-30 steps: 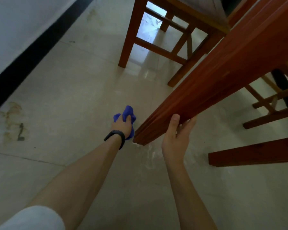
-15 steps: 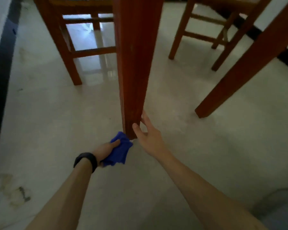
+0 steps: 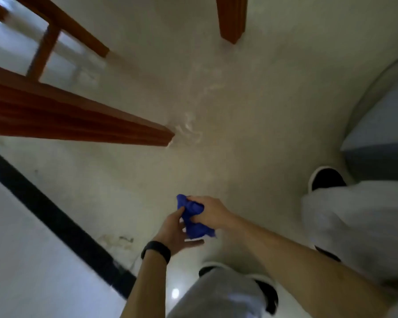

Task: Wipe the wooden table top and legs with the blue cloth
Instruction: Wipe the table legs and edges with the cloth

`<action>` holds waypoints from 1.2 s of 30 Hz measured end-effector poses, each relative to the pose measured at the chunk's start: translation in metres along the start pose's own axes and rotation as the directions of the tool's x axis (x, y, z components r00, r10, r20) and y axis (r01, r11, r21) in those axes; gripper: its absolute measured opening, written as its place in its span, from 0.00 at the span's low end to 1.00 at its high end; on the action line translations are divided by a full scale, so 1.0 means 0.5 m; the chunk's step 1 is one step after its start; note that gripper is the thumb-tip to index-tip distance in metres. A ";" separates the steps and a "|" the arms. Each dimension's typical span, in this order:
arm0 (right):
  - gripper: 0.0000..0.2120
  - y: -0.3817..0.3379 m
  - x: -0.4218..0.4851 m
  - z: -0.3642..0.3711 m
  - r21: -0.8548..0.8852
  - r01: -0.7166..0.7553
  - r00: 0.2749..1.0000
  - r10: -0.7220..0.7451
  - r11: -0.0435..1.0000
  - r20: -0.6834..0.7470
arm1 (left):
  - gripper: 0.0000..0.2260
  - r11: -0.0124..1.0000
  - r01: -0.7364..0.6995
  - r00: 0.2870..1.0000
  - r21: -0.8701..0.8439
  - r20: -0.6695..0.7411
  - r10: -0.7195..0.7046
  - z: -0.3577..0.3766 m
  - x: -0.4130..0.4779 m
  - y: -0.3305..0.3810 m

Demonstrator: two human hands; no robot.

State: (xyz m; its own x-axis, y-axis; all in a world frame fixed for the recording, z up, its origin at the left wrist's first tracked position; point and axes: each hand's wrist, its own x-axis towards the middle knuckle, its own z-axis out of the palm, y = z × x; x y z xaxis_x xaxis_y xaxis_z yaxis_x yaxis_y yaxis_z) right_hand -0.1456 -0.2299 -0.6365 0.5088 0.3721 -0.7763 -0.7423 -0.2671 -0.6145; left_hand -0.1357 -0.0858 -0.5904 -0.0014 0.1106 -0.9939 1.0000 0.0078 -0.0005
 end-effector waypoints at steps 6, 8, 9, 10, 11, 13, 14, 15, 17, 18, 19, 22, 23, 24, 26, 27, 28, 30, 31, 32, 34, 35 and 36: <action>0.19 -0.021 -0.268 -0.062 -0.259 -0.083 0.996 0.069 0.962 -0.063 | 0.15 0.834 -0.041 0.986 0.550 -0.111 0.122 0.068 -0.236 -0.022; 0.24 -0.073 -0.379 -0.093 -0.307 -0.078 0.993 0.044 0.948 -0.114 | 0.15 0.715 -0.078 0.978 0.695 -0.086 0.190 0.094 -0.335 -0.012; 0.24 -0.109 -0.434 -0.110 -0.325 -0.074 0.991 0.032 0.943 -0.133 | 0.15 0.621 -0.111 0.973 0.776 -0.043 0.228 0.105 -0.392 -0.003; 0.24 -0.150 -0.488 -0.129 -0.344 -0.070 0.989 0.021 0.937 -0.145 | 0.15 0.519 -0.146 0.964 0.842 0.003 0.266 0.118 -0.457 0.009; 0.23 -0.196 -0.543 -0.147 -0.363 -0.069 0.988 0.014 0.929 -0.151 | 0.16 0.430 -0.181 0.950 0.885 0.044 0.309 0.131 -0.525 0.022; 0.23 -0.310 -0.654 -0.189 -0.445 -0.043 0.988 -0.027 0.894 -0.150 | 0.16 0.341 -0.239 0.921 0.909 0.100 0.377 0.154 -0.670 0.052; 0.25 -0.370 -0.710 -0.206 -0.513 -0.015 0.988 -0.067 0.859 -0.140 | 0.17 0.320 -0.257 0.911 0.912 0.117 0.396 0.163 -0.747 0.066; 0.26 -0.433 -0.768 -0.221 -0.579 0.009 0.986 -0.103 0.815 -0.130 | 0.17 0.301 -0.273 0.899 0.914 0.131 0.417 0.168 -0.824 0.077; 0.27 -0.569 -0.880 -0.254 -0.686 0.036 0.972 -0.184 0.727 -0.144 | 0.17 0.276 -0.288 0.863 0.917 0.123 0.489 0.172 -0.967 0.108; 0.27 -0.634 -0.932 -0.269 -0.726 0.062 0.959 -0.243 0.685 -0.147 | 0.17 0.272 -0.289 0.838 0.918 0.105 0.536 0.171 -1.033 0.125; 0.27 -0.695 -0.980 -0.282 -0.757 0.095 0.941 -0.307 0.646 -0.144 | 0.17 0.258 -0.292 0.805 0.921 0.091 0.587 0.170 -1.095 0.141; 0.27 -0.854 -1.091 -0.308 -0.818 0.192 0.889 -0.450 0.542 -0.090 | 0.17 0.187 -0.289 0.669 0.939 0.058 0.741 0.155 -1.254 0.174; 0.27 -0.899 -1.115 -0.311 -0.827 0.220 0.877 -0.477 0.516 -0.064 | 0.17 0.191 -0.289 0.623 0.938 0.033 0.781 0.145 -1.298 0.180; 0.27 -0.938 -1.131 -0.312 -0.831 0.248 0.864 -0.501 0.499 -0.042 | 0.17 0.203 -0.288 0.582 0.936 0.002 0.813 0.135 -1.336 0.183; 0.27 -0.999 -1.141 -0.302 -0.832 0.299 0.842 -0.539 0.468 0.000 | 0.17 0.251 -0.298 0.516 0.921 -0.066 0.854 0.107 -1.395 0.178; 0.28 -1.024 -1.140 -0.291 -0.835 0.323 0.833 -0.552 0.445 0.028 | 0.17 0.291 -0.314 0.488 0.904 -0.109 0.866 0.089 -1.415 0.172; 0.28 -1.045 -1.135 -0.277 -0.839 0.345 0.827 -0.560 0.420 0.060 | 0.16 0.338 -0.335 0.464 0.879 -0.158 0.872 0.068 -1.429 0.165; 0.29 -1.086 -1.112 -0.245 -0.844 0.388 0.812 -0.571 0.371 0.122 | 0.16 0.422 -0.397 0.416 0.815 -0.250 0.874 0.021 -1.442 0.152; 0.29 -1.105 -1.099 -0.227 -0.846 0.403 0.807 -0.572 0.349 0.149 | 0.16 0.446 -0.424 0.394 0.788 -0.284 0.874 -0.002 -1.444 0.147; 0.29 -1.123 -1.085 -0.209 -0.851 0.413 0.803 -0.570 0.323 0.174 | 0.16 0.463 -0.441 0.375 0.769 -0.311 0.873 -0.025 -1.443 0.142; 0.30 -1.156 -1.051 -0.170 -0.873 0.413 0.794 -0.572 0.260 0.206 | 0.16 0.495 -0.446 0.360 0.746 -0.357 0.862 -0.073 -1.424 0.144; 0.30 -1.173 -1.029 -0.153 -0.884 0.403 0.790 -0.577 0.235 0.207 | 0.17 0.508 -0.441 0.357 0.740 -0.374 0.856 -0.096 -1.407 0.152; 0.30 -1.189 -1.005 -0.137 -0.893 0.390 0.790 -0.580 0.223 0.200 | 0.17 0.511 -0.437 0.353 0.741 -0.381 0.855 -0.117 -1.385 0.165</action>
State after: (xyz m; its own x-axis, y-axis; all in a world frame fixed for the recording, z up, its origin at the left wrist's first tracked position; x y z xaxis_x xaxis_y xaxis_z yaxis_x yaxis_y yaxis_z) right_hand 0.0700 -0.3191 0.1096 0.7453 0.6263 -0.2288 0.4221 -0.7088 -0.5652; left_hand -0.0528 -0.1035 0.1046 0.8511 0.4245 -0.3089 0.5170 -0.7803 0.3519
